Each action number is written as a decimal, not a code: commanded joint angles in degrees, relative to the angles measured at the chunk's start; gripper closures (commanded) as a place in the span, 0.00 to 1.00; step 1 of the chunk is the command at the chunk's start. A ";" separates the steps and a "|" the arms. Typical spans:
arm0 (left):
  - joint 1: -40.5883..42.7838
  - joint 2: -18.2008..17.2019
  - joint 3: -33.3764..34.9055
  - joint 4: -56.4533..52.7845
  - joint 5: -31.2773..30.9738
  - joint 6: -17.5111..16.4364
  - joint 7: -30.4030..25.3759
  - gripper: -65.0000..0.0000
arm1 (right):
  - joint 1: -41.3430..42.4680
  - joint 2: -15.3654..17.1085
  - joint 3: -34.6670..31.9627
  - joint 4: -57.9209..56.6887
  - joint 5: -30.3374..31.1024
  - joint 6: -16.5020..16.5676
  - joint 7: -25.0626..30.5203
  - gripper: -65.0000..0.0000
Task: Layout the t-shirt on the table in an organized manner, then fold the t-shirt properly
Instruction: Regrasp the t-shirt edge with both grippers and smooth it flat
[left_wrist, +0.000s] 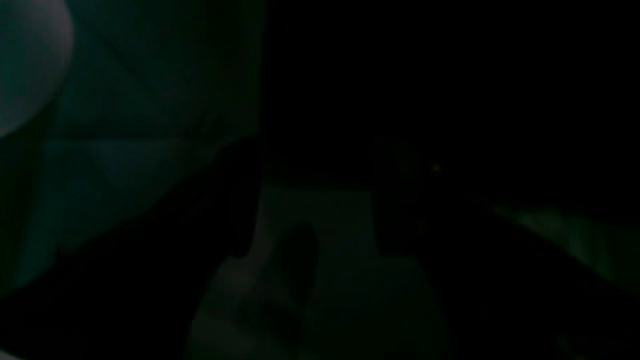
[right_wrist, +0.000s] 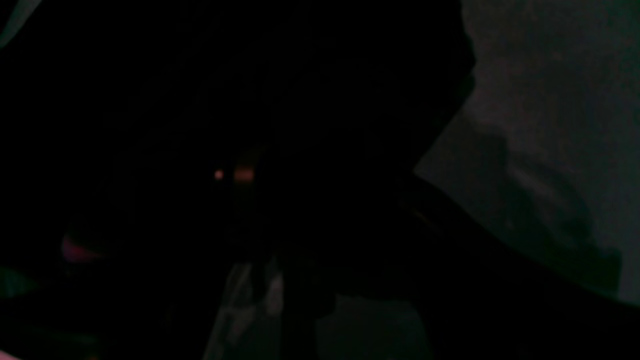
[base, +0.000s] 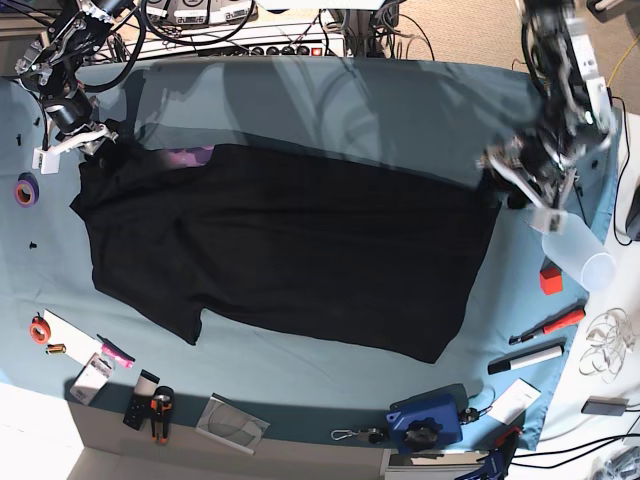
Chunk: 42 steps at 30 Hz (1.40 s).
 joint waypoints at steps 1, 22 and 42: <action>-1.46 -0.63 -0.79 -0.46 -2.47 -1.44 -0.66 0.46 | 0.15 1.09 0.13 0.68 -0.28 0.15 -0.42 0.55; -8.24 -0.79 -3.19 -19.76 -15.69 -7.37 9.05 0.92 | 0.15 1.22 0.13 0.68 -0.13 0.35 -0.63 1.00; -2.95 -0.92 -15.45 -19.67 -30.84 -9.35 24.65 1.00 | -0.59 9.49 5.44 0.70 -0.94 0.52 -7.91 1.00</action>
